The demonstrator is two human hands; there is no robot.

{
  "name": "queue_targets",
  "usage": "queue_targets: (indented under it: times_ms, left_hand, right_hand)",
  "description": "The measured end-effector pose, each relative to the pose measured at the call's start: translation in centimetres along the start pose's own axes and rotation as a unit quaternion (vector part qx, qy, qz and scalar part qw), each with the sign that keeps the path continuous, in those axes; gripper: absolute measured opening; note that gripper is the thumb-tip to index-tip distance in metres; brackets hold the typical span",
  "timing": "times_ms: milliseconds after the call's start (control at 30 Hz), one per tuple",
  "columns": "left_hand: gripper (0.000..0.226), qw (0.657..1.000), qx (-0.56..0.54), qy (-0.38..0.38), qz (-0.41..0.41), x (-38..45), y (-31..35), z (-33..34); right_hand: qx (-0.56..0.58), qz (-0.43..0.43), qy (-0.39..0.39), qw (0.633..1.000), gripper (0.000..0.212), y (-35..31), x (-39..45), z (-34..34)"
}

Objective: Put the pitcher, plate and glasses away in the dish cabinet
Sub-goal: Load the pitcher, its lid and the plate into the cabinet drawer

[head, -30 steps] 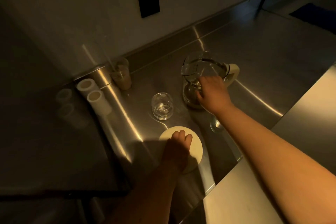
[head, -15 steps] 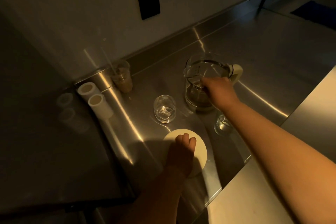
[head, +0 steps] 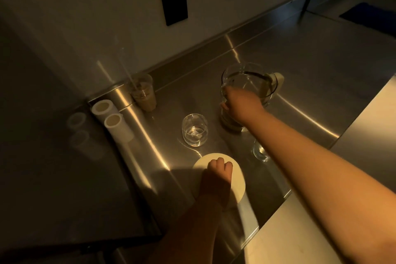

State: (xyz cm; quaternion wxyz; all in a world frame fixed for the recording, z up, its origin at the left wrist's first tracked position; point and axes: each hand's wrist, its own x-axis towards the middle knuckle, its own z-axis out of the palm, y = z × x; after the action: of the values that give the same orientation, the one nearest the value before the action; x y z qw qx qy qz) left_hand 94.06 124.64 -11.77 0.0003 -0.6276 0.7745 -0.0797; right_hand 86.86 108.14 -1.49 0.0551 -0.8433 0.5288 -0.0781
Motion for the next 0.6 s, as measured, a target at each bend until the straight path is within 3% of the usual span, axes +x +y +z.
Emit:
queue_targets:
  times_ms: [67, 200, 400, 533, 600]
  left_hand:
    - [0.012, 1.000, 0.008, -0.010, 0.004, -0.1, 0.0, 0.1]
    - [0.011, 1.000, 0.009, -0.009, 0.009, 0.1, 0.0, -0.2]
    - [0.030, 1.000, -0.009, -0.003, -0.020, 0.1, 0.2, -0.6]
    - [0.031, 0.999, -0.028, 0.003, -0.035, -0.1, 0.3, -0.8]
    - [0.028, 0.999, -0.032, 0.004, -0.036, 0.0, 0.3, -0.8]
  right_hand:
    - [-0.029, 0.009, 0.011, 0.999, 0.034, -0.4, 0.0, 0.4]
    - [0.030, -0.002, 0.042, 0.999, 0.030, 0.6, -0.5, 0.3]
    - [0.110, -0.037, -0.010, 0.993, 0.033, 3.8, -3.1, -1.0]
    - [0.125, 0.017, -0.134, 0.983, 0.035, 4.6, -3.0, -2.9]
    - [0.147, 0.072, -0.227, 0.960, 0.054, 3.7, -1.8, -3.7]
